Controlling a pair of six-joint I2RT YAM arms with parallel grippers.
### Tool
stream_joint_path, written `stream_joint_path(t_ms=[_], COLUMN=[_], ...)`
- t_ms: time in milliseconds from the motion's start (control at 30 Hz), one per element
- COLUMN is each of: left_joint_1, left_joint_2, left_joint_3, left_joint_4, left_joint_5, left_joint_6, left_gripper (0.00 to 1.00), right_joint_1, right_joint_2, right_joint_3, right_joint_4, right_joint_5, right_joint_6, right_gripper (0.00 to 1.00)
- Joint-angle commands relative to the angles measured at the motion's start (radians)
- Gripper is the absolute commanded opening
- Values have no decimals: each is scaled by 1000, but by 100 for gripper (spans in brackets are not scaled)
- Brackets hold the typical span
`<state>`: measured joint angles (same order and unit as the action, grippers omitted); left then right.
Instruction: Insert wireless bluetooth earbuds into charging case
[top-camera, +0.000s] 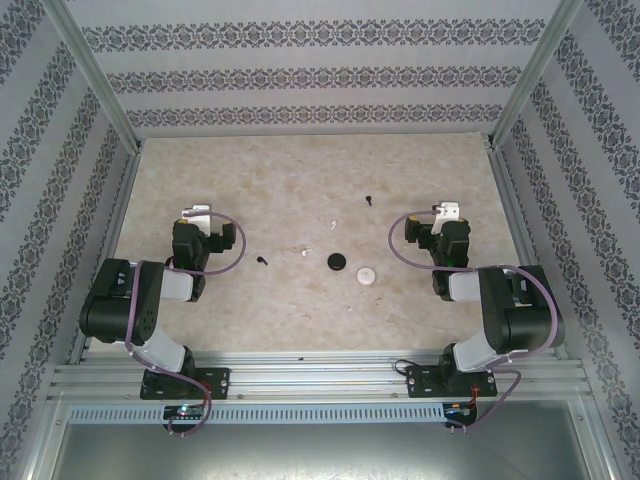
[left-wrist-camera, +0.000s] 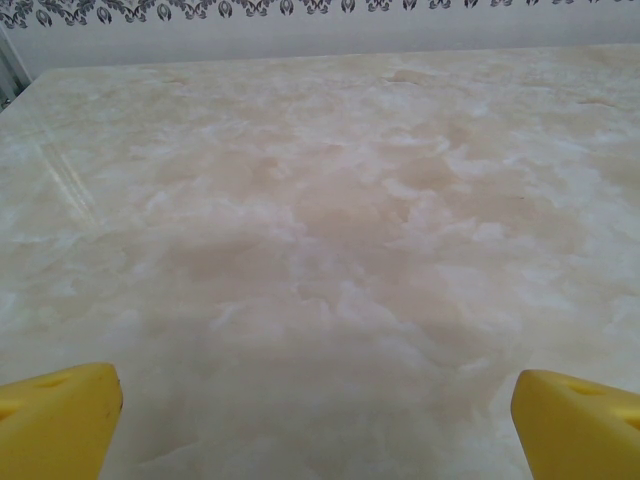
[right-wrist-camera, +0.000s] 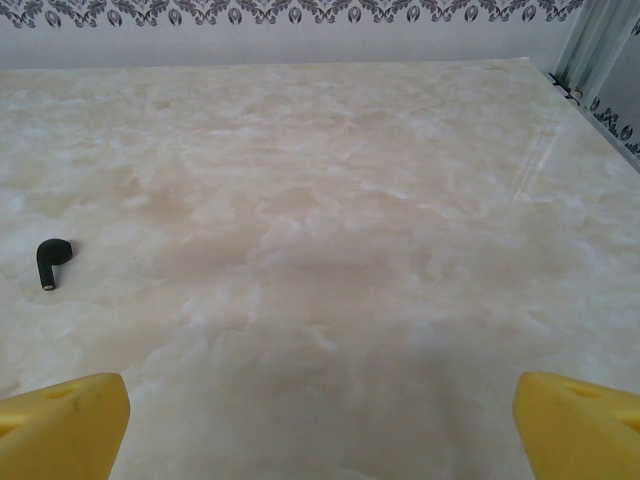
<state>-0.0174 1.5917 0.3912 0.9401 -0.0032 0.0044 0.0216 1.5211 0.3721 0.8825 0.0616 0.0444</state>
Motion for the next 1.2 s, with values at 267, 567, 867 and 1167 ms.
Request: stream_joint_path(t_ms=[267, 567, 867, 1167], left_joint_1=[11, 19, 18, 19], left_joint_2=[-7, -11, -216, -380], left_joint_3=[-3, -7, 36, 299], left_joint_4=[-8, -5, -244, -830], left_joint_5=[9, -38, -60, 39], left_joint_6=[8, -21, -30, -200], left_gripper=[100, 100, 100, 100], right_joint_1=[-7, -9, 27, 257], right_joint_2=[-10, -15, -234, -301], right_joint_3=[14, 15, 229, 518], right_joint_4=[6, 5, -562, -1296], right_joint_5=[-22, -29, -79, -42], right_joint_6=[-15, -13, 19, 170], right_gripper=[98, 98, 98, 86])
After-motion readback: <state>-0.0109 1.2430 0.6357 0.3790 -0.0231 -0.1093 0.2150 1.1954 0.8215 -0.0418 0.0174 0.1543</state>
